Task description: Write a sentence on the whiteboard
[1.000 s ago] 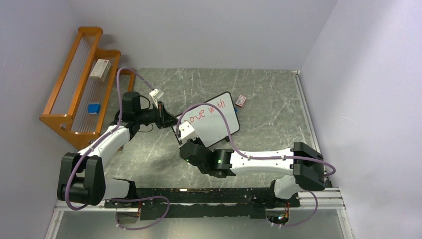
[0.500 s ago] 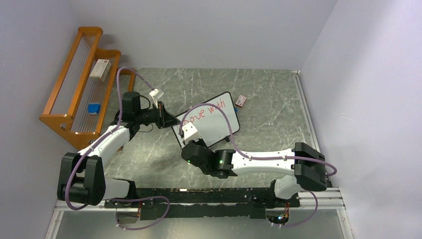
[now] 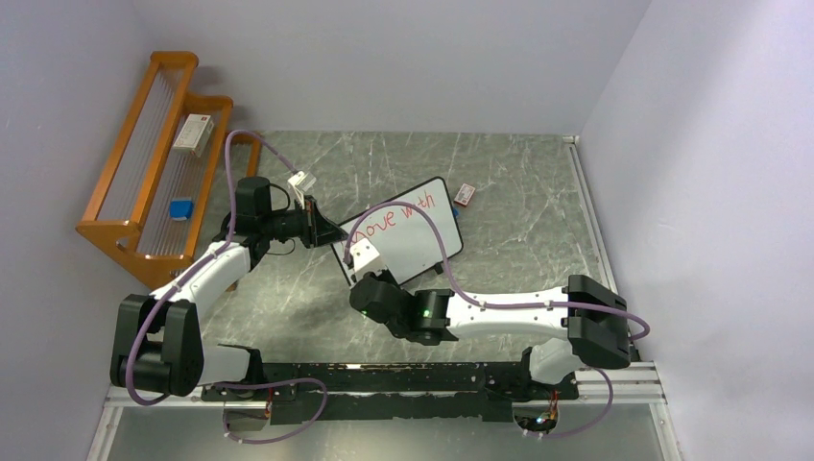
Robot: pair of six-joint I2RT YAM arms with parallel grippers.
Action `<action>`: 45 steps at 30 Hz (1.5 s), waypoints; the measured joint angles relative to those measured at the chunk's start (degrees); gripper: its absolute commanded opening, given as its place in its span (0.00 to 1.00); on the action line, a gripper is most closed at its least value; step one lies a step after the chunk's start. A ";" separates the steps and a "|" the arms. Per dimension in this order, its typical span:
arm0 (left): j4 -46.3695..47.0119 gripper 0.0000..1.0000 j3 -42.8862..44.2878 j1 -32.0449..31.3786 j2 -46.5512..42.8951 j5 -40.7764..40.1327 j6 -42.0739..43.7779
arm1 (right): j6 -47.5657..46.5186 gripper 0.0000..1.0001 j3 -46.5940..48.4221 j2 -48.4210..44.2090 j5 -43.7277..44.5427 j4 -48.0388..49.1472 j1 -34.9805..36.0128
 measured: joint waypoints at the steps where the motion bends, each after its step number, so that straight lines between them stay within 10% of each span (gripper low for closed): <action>1: -0.02 0.05 0.02 0.00 0.00 0.00 0.00 | 0.00 0.00 0.00 0.09 -0.15 0.02 0.13; 45: -0.48 0.05 0.44 0.00 0.20 0.00 0.11 | -3.30 0.00 0.00 -0.55 1.81 2.60 -0.90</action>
